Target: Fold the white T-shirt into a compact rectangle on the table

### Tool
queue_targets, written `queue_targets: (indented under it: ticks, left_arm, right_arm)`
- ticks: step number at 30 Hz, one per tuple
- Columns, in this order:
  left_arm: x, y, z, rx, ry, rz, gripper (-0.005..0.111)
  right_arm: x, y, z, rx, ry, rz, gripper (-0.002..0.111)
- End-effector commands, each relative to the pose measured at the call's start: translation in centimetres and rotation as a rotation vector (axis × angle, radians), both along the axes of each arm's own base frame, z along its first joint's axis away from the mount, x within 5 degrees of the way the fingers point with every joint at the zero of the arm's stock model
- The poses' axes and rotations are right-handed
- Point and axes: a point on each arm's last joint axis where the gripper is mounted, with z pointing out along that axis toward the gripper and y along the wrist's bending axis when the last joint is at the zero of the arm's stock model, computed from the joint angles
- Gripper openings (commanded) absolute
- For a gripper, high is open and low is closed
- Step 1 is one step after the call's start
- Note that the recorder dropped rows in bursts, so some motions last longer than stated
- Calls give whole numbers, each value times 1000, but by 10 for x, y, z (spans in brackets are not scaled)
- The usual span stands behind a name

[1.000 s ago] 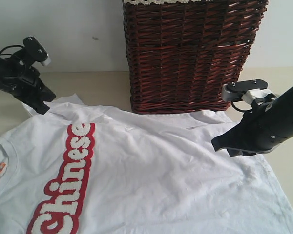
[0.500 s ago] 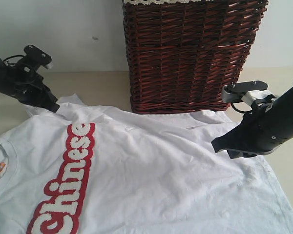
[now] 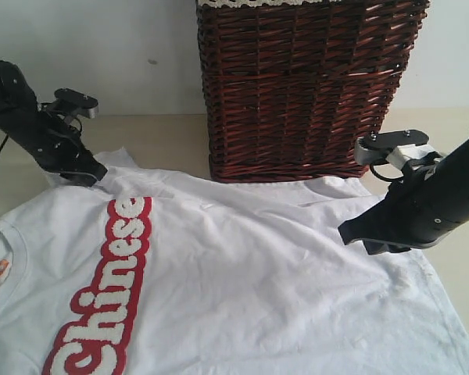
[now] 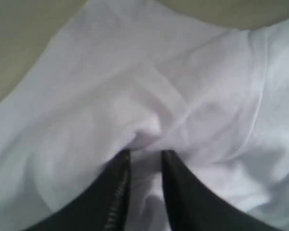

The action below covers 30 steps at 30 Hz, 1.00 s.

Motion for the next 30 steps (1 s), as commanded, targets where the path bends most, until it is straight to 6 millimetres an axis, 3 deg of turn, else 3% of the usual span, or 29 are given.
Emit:
queue_targets:
  ticks: [1,7,11,19,26,30]
  left_arm:
    - [5,2,-1,31,-38,2,58]
    - [13,4,-26,43,-86,46,41]
    - [22,4,-26,35,-178,83,47]
    - [32,1,9,-17,-258,113,53]
    - [41,-12,54,-242,-292,191,53]
    - [46,-25,48,-312,-190,171,52]
  right_arm:
    - [0,-2,2,0,-9,1,10]
    - [0,-2,2,0,-2,3,10]
    - [0,-2,2,1,-3,1,10]
    - [-1,-2,2,3,3,1,10]
    - [-1,-2,2,3,7,2,10]
    - [-1,-1,2,4,7,1,10]
